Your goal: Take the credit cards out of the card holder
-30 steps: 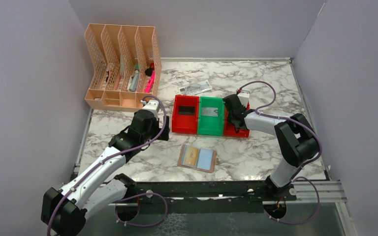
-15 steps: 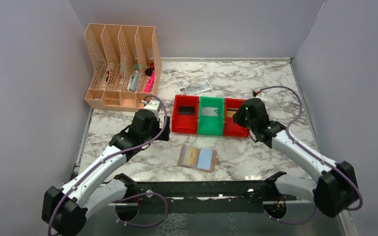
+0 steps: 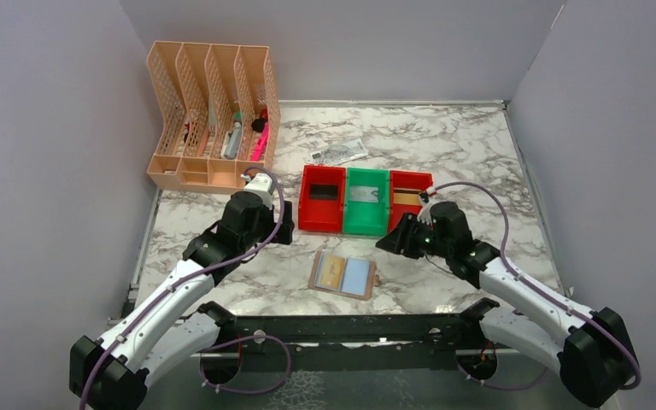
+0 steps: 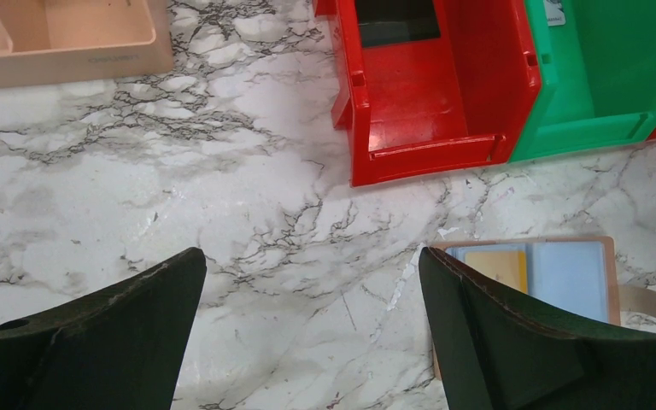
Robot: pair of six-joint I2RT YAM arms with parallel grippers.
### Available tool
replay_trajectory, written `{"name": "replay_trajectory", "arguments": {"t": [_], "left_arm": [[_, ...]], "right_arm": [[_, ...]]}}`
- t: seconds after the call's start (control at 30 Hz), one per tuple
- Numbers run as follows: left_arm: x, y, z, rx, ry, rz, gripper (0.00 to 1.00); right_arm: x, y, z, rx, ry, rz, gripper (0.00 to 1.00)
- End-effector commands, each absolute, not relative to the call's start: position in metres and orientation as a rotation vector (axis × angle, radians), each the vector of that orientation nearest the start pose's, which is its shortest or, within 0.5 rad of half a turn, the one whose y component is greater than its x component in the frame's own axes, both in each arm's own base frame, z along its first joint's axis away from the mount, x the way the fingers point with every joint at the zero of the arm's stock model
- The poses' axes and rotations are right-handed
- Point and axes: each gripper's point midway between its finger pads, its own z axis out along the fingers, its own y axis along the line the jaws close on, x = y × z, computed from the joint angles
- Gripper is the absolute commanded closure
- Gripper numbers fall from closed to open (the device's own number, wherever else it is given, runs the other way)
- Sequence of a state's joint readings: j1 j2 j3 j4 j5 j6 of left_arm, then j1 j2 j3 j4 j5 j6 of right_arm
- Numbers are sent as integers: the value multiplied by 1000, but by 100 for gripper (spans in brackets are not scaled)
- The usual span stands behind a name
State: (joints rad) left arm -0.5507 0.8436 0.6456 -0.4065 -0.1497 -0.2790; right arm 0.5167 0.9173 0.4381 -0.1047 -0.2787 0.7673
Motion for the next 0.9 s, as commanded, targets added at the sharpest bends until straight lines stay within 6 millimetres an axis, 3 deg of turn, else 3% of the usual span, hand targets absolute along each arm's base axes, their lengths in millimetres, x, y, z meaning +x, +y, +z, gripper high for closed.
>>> {"name": "replay_trajectory", "arguments": {"t": [0.0, 0.3, 0.43, 0.57, 0.67, 0.87], "left_arm": [[250, -130, 160, 209, 2146, -297, 1], [244, -151, 154, 315, 2185, -408, 2], [231, -184, 155, 397, 2174, -640, 14], [214, -224, 152, 363, 2184, -965, 31], [205, -240, 138, 324, 2237, -1031, 38], [186, -259, 107, 390, 2313, -988, 40]], "right_arm": [[193, 233, 122, -11, 2320, 1130, 53], [185, 250, 102, -24, 2375, 1145, 55], [179, 271, 100, -55, 2373, 1211, 58], [169, 292, 93, -89, 2414, 1212, 62], [165, 299, 85, -50, 2420, 1208, 66], [159, 317, 80, -36, 2417, 1259, 67]]}}
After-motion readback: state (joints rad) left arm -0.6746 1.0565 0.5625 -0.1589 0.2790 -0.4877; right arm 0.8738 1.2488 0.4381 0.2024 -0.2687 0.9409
